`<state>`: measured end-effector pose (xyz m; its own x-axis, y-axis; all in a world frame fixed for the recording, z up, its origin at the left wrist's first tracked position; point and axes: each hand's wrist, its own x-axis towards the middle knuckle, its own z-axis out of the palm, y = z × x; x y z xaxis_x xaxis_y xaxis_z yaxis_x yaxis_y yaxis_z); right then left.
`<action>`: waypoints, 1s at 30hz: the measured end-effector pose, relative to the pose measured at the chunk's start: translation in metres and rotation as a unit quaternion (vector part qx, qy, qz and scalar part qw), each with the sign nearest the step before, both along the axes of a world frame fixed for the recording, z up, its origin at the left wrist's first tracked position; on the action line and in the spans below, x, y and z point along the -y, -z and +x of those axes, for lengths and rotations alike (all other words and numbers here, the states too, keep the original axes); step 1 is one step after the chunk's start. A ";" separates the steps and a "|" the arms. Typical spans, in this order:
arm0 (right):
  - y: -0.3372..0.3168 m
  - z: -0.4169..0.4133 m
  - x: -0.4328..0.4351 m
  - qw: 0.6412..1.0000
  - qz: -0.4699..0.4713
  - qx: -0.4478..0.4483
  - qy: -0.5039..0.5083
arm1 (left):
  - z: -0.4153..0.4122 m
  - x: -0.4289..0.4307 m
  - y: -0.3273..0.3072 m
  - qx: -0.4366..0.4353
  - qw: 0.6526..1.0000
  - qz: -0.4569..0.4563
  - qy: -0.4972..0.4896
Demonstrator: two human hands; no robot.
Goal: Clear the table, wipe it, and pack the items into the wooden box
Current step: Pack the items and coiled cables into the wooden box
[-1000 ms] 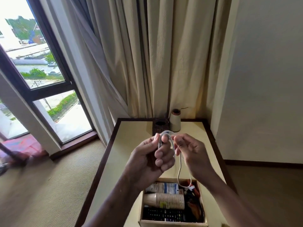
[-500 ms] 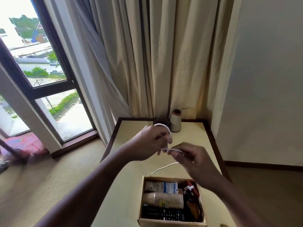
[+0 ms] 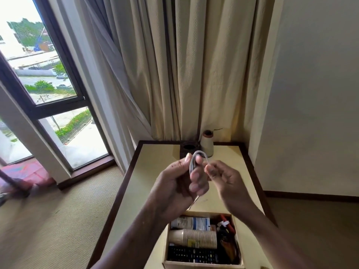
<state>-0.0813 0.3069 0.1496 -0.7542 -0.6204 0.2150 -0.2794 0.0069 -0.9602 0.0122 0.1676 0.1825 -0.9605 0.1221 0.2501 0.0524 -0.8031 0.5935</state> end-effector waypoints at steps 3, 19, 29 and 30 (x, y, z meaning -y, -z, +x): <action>0.017 0.014 0.008 0.995 0.045 0.045 -0.071 | -0.003 -0.004 -0.016 -0.009 0.996 0.014 -0.083; -0.018 0.000 -0.034 0.983 0.009 -0.182 -0.020 | -0.002 0.044 0.004 0.016 0.854 -0.519 -0.023; 0.019 0.017 -0.011 0.996 0.005 -0.021 0.090 | 0.010 -0.004 0.027 0.052 0.998 0.016 0.013; 0.027 0.020 -0.009 0.996 0.025 0.000 0.080 | 0.009 -0.008 0.024 0.046 0.999 0.015 -0.018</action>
